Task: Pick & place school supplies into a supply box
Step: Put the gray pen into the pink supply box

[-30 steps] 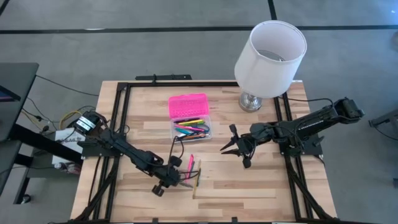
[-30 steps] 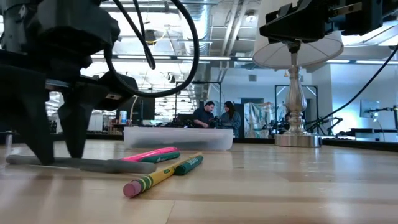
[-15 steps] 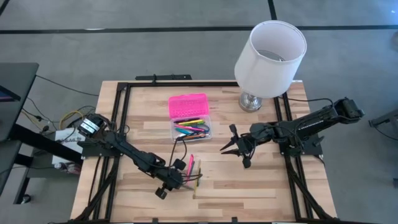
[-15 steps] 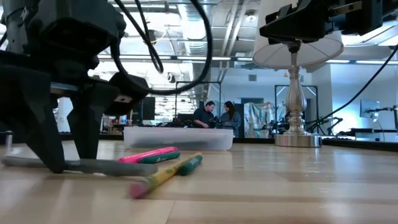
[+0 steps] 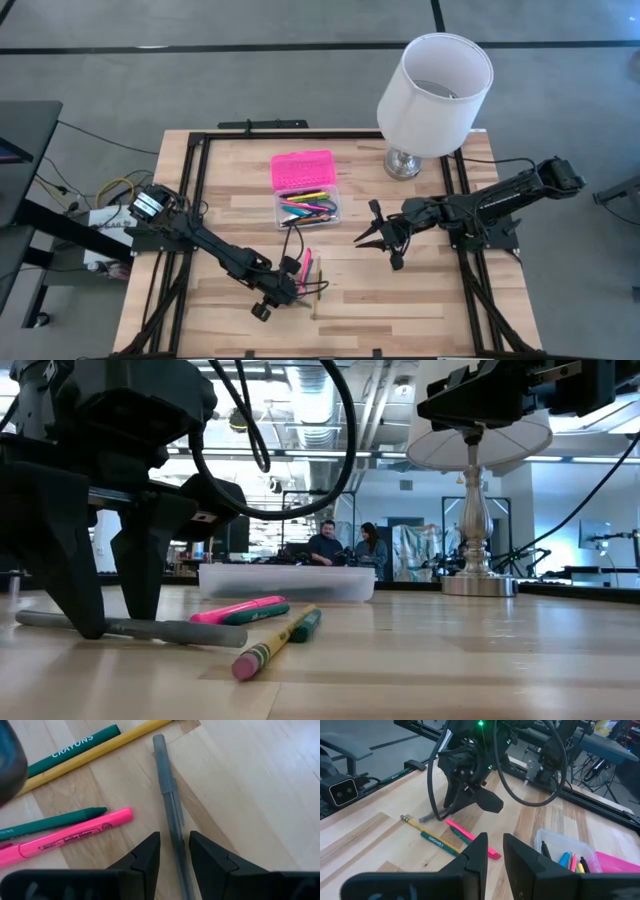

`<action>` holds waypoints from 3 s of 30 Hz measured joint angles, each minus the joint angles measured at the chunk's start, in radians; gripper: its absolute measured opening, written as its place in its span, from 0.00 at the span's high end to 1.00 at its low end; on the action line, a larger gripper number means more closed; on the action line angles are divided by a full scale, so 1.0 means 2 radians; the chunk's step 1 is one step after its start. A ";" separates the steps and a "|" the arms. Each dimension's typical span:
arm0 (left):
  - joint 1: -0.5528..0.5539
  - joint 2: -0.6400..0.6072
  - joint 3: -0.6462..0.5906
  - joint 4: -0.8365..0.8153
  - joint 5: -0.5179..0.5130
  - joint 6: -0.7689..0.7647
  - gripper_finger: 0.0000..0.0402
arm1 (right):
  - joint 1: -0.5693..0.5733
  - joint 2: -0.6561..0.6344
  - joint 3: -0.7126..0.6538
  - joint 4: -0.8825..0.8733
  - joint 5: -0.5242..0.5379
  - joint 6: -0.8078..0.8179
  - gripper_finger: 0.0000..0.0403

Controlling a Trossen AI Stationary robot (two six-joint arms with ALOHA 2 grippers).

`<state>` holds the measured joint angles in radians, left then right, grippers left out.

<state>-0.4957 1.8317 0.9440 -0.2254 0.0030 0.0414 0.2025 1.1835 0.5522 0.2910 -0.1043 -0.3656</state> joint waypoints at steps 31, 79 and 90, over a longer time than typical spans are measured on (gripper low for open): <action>0.001 0.001 0.011 -0.044 0.005 0.001 0.94 | 0.000 0.000 -0.001 -0.003 0.000 0.000 0.86; 0.103 0.002 0.159 -0.336 -0.370 -0.087 0.96 | 0.000 0.000 -0.001 -0.011 0.000 0.010 0.86; 0.224 0.001 0.159 -0.199 -0.289 -0.021 0.96 | 0.000 0.000 -0.001 -0.018 0.000 0.010 0.86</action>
<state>-0.0475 1.8343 1.2610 -0.6235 -0.5751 -0.0011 0.2028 1.1828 0.5507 0.2552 -0.1040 -0.3462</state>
